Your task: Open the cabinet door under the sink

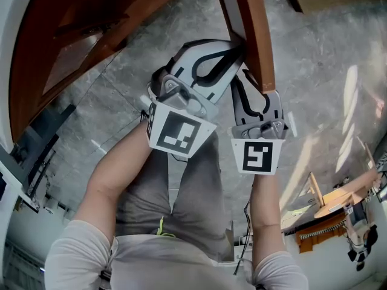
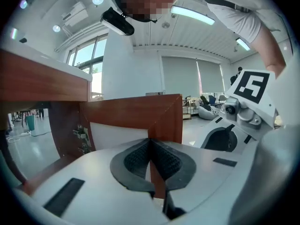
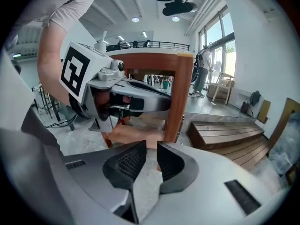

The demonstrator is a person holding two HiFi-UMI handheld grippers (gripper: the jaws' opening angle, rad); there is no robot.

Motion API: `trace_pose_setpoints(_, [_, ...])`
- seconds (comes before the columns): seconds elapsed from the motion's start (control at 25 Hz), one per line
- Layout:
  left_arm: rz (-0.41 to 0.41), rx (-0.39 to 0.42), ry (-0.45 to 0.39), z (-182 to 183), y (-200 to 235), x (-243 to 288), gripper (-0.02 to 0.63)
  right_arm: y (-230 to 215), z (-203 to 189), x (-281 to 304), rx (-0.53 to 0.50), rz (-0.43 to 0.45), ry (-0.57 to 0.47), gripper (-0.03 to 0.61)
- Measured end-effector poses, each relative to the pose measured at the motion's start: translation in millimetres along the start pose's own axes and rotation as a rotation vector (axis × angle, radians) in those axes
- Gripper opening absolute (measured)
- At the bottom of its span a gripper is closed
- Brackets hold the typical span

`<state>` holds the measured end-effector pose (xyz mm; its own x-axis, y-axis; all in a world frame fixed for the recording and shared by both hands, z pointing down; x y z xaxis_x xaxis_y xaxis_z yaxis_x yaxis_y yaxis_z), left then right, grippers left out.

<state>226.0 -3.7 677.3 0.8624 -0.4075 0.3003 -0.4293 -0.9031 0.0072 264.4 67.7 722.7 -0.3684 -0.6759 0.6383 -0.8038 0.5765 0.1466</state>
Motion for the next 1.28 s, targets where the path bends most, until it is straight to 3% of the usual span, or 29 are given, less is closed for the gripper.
trace_pose_setpoints(0.8, [0.051,0.000,-0.015,13,12,-18,0.006,1,17,-8,-0.013,-0.034,-0.030,0.087])
trace_pose_setpoints(1.04, [0.068,-0.008,-0.027,37,25,-35,0.006,-5,49,-19,-0.024,-0.070,-0.048,0.058])
trace_pose_setpoints(1.28, [0.089,0.001,-0.026,82,40,-66,0.006,-6,101,-33,-0.020,-0.023,-0.100,0.034])
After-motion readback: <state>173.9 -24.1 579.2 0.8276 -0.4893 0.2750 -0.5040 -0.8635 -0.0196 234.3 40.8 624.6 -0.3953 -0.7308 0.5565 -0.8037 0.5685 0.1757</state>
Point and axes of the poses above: the fingertips, and each gripper's own axes: x forward along the fingers, y to its left, z out of its top, the point moved 4 cm from there along -x, backward along the fingers, and after that the axes turned 5 degrees about -x, right-handed, at the moved point
